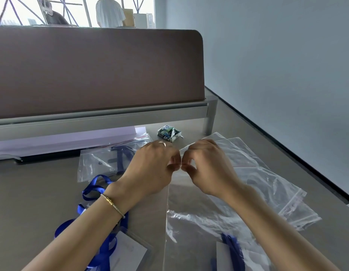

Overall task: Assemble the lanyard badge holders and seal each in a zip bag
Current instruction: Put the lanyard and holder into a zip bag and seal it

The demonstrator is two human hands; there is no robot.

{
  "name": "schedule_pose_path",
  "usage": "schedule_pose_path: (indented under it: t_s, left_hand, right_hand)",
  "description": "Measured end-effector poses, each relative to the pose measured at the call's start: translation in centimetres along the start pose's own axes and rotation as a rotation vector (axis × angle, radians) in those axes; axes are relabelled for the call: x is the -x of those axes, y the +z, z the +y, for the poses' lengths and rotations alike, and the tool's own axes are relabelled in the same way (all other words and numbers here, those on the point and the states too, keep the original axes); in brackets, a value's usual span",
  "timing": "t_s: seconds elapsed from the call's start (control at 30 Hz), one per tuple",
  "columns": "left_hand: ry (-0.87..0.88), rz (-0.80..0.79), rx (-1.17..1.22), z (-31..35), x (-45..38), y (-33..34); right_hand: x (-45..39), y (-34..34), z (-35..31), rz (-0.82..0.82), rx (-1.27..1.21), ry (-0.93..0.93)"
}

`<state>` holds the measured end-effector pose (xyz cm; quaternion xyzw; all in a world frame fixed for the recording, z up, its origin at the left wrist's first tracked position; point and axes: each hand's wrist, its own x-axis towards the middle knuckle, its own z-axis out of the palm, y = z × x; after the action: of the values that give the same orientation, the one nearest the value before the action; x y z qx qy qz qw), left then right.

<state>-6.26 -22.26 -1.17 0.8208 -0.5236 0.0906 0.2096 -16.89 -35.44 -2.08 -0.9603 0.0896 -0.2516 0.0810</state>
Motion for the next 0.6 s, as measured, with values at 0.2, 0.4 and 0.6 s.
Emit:
schedule_pose_path:
  t_s: [0.2, 0.4, 0.6]
  left_hand:
    - [0.007, 0.004, -0.002, -0.6, -0.2, -0.1]
    - [0.015, 0.001, -0.007, -0.3, 0.0, 0.0]
    - [0.055, 0.044, 0.026, -0.4, -0.2, 0.7]
  right_hand:
    - [-0.1, -0.3, 0.7, -0.030, -0.059, 0.052]
    - [0.1, -0.3, 0.6, -0.042, 0.007, 0.028]
    - [0.0, -0.3, 0.4, -0.030, -0.020, 0.007]
